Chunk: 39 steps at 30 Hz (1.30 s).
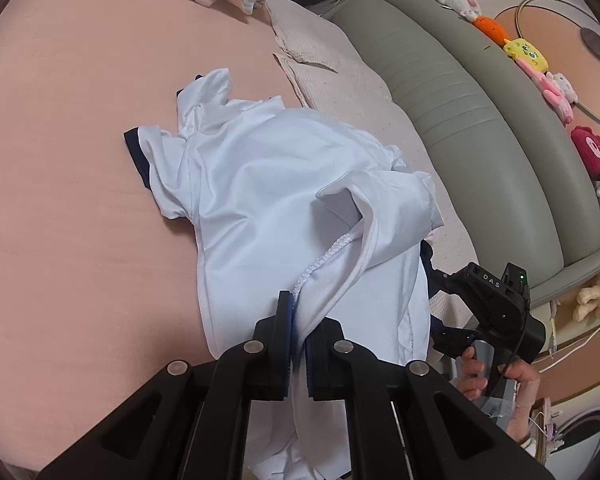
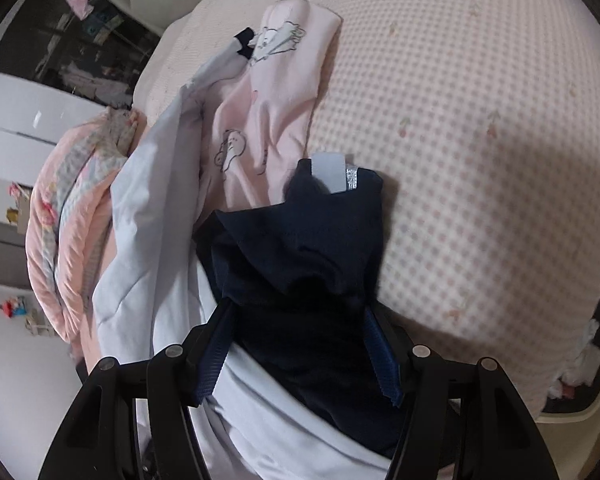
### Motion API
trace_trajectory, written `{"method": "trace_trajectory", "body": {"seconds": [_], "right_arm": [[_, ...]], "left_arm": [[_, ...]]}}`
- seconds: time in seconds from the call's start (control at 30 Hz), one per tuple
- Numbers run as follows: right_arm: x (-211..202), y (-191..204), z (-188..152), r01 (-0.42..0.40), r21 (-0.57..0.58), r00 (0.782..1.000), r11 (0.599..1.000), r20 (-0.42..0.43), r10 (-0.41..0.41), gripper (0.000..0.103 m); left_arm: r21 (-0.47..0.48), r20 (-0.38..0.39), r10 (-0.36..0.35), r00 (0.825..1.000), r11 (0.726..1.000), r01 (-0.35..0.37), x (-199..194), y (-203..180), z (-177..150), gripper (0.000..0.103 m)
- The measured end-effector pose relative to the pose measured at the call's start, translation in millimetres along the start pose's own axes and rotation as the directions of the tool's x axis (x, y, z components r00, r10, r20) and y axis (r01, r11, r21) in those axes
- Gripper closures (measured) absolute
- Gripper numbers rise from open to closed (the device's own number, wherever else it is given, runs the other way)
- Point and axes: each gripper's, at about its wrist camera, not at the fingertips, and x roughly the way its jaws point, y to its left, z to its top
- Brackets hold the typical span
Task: Fold clothes
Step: 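Grasp the navy silver-striped pants with the right gripper and lift them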
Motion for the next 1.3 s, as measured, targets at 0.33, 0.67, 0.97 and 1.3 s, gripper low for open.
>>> {"method": "trace_trajectory", "body": {"seconds": [0.33, 0.67, 0.97, 1.3], "right_arm": [[4.2, -1.5, -5.1, -0.027, -0.005, 0.997, 1.0, 0.075, 0.027, 0.061], [-15.6, 31.7, -12.5, 0.05, -0.289, 0.99, 0.956, 0.138, -0.01, 0.09], [-18.4, 83.5, -18.5, -0.044, -0.496, 0.995, 0.867, 0.054, 0.081, 0.092], [1.7, 89.1, -38.4, -0.158, -0.49, 0.987, 0.857, -0.055, 0.15, 0.092]], "left_arm": [[0.029, -0.005, 0.021, 1.0, 0.999, -0.021, -1.4, -3.0, -0.9, 0.099], [0.055, -0.013, 0.04, 0.999, 0.998, -0.039, -3.2, -7.9, -1.2, 0.099], [0.098, 0.016, 0.078, 0.997, 0.992, -0.08, -16.5, -15.3, 5.9, 0.099], [0.273, 0.086, 0.227, 0.97, 0.931, -0.242, -44.5, -42.5, 13.2, 0.097]]}}
